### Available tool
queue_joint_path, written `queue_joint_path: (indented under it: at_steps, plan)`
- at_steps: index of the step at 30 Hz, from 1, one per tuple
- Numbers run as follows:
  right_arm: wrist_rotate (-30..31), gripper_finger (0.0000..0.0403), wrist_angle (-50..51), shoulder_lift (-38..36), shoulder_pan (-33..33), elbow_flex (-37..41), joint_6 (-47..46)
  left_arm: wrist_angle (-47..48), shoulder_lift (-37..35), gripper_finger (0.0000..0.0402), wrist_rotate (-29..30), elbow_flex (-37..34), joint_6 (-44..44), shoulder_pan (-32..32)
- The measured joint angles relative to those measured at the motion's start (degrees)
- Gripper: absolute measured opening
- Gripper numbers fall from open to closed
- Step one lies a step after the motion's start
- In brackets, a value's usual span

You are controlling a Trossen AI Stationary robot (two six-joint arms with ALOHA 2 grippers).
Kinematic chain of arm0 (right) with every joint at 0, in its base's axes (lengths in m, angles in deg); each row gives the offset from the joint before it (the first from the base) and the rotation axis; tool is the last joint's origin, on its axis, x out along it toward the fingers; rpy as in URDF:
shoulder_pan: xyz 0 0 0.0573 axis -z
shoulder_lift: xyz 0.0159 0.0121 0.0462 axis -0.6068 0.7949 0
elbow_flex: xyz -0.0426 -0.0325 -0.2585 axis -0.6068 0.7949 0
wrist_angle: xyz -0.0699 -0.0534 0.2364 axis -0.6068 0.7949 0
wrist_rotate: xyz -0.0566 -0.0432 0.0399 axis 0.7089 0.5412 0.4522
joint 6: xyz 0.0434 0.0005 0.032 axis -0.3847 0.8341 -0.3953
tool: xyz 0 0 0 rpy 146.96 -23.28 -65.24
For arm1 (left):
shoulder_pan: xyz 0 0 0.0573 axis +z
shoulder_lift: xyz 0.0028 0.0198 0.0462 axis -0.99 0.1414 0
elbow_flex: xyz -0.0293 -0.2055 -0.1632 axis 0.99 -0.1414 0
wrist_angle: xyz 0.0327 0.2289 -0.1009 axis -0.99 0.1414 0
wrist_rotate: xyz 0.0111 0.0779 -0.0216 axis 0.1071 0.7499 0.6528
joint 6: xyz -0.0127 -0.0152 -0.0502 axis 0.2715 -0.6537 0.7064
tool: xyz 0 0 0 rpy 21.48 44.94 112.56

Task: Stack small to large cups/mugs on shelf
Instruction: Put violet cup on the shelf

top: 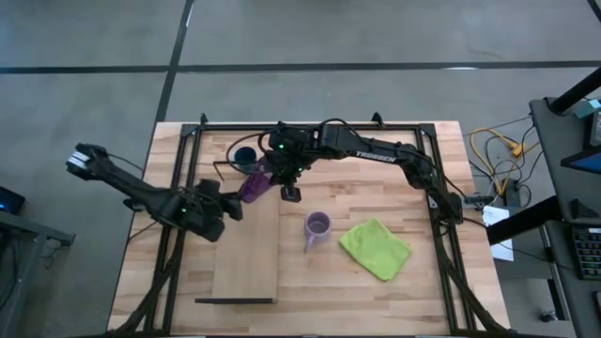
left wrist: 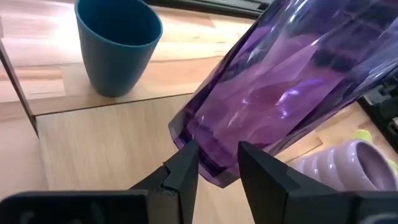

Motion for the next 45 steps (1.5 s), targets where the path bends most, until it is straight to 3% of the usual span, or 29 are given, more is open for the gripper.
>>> queue_joint_path:
  at_steps: [19, 33, 45]
  plan:
    - [-0.2, 0.0009, -5.1, 0.0, 0.0, 1.5, 2.3, -0.5, 8.3, 0.01, -2.0, 0.3, 5.9, 0.1]
    - [0.2, 0.0009, -8.0, 0.0, 0.0, 7.7, 2.2, 0.8, 9.8, 0.01, -4.8, 0.2, 9.1, 0.1]
    - [0.7, 0.0009, -11.1, 0.0, -0.2, 7.8, 1.5, 6.2, 10.0, 0.01, -4.9, 0.0, 10.6, 2.4]
